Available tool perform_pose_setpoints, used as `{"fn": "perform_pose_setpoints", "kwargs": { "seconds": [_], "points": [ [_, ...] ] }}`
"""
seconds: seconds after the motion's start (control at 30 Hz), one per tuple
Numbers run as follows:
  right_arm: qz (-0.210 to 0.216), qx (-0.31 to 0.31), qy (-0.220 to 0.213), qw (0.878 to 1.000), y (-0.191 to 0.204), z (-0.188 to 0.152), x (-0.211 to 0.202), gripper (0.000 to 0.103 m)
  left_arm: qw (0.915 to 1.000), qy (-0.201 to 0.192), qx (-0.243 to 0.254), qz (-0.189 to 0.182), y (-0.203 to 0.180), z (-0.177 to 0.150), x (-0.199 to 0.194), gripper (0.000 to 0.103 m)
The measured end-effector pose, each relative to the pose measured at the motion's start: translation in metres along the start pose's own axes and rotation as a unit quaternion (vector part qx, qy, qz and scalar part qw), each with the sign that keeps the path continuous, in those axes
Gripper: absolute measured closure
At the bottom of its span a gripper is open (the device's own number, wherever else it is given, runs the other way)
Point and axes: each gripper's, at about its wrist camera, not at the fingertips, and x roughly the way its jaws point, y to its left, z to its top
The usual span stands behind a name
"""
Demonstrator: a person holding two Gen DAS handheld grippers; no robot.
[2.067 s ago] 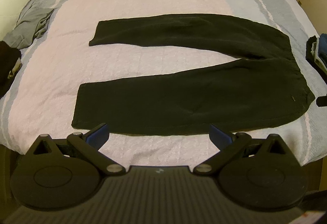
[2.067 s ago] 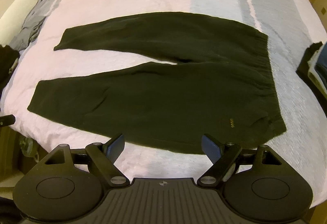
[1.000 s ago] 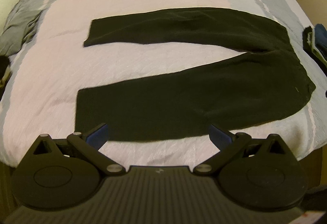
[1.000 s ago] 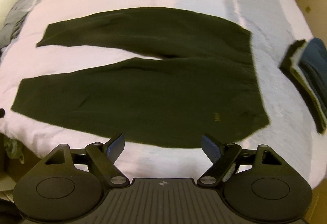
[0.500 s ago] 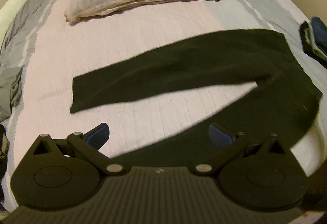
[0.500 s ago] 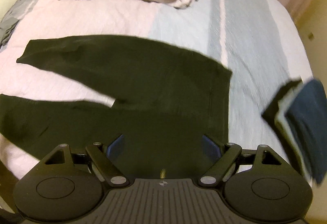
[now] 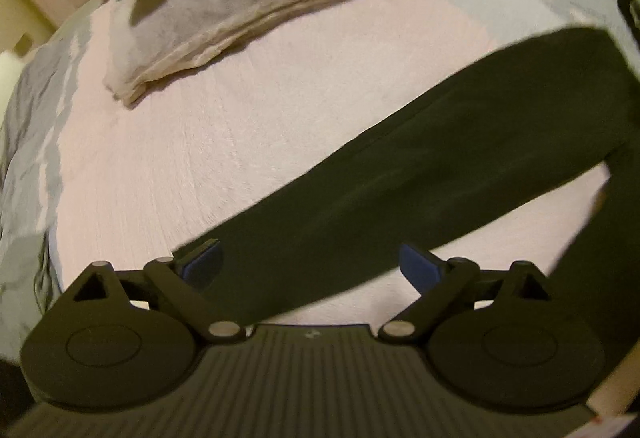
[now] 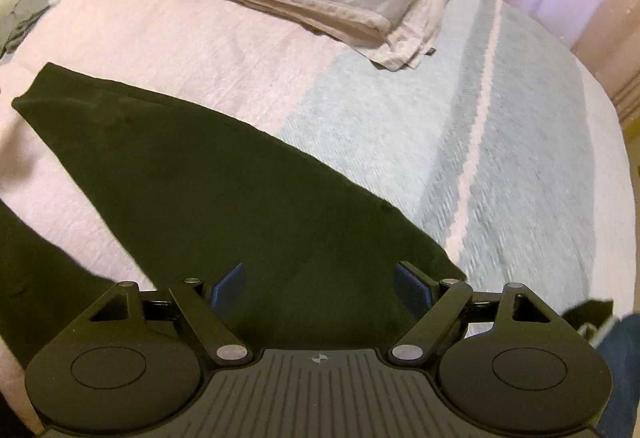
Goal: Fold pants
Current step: 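Lower the left gripper to a trouser leg while the right gripper moves to the waistband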
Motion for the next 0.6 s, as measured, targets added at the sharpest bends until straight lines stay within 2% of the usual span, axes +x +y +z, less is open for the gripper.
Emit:
{"fn": "perform_pose_setpoints", "kwargs": {
  "seconds": [0.2, 0.3, 0.37, 0.43, 0.53, 0.6],
  "points": [
    [-0.010, -0.015, 0.021, 1.000, 0.003, 0.022, 0.056, 0.024, 0.9968, 0.031, 0.068, -0.027, 0.058, -0.002, 0.092, 0.032],
    [-0.013, -0.024, 0.030, 0.999, 0.003, 0.032, 0.083, 0.024, 0.9919, 0.037, 0.113, -0.044, 0.075, 0.000, 0.130, 0.044],
    [-0.018, -0.030, 0.035, 0.999, 0.002, 0.037, 0.102, 0.024, 0.9877, 0.041, 0.137, -0.064, 0.085, 0.003, 0.153, 0.056],
    [-0.021, -0.037, 0.039, 0.998, 0.002, 0.042, 0.117, 0.024, 0.9842, 0.048, 0.150, -0.080, 0.091, 0.006, 0.173, 0.062],
    [-0.027, -0.050, 0.044, 0.997, 0.000, 0.048, 0.132, 0.024, 0.9712, 0.072, 0.201, -0.105, 0.092, 0.006, 0.196, 0.062],
    [-0.028, -0.054, 0.049, 0.997, -0.002, 0.048, 0.141, 0.024, 0.9610, 0.093, 0.223, -0.135, 0.094, 0.005, 0.206, 0.062]
  ]
}}
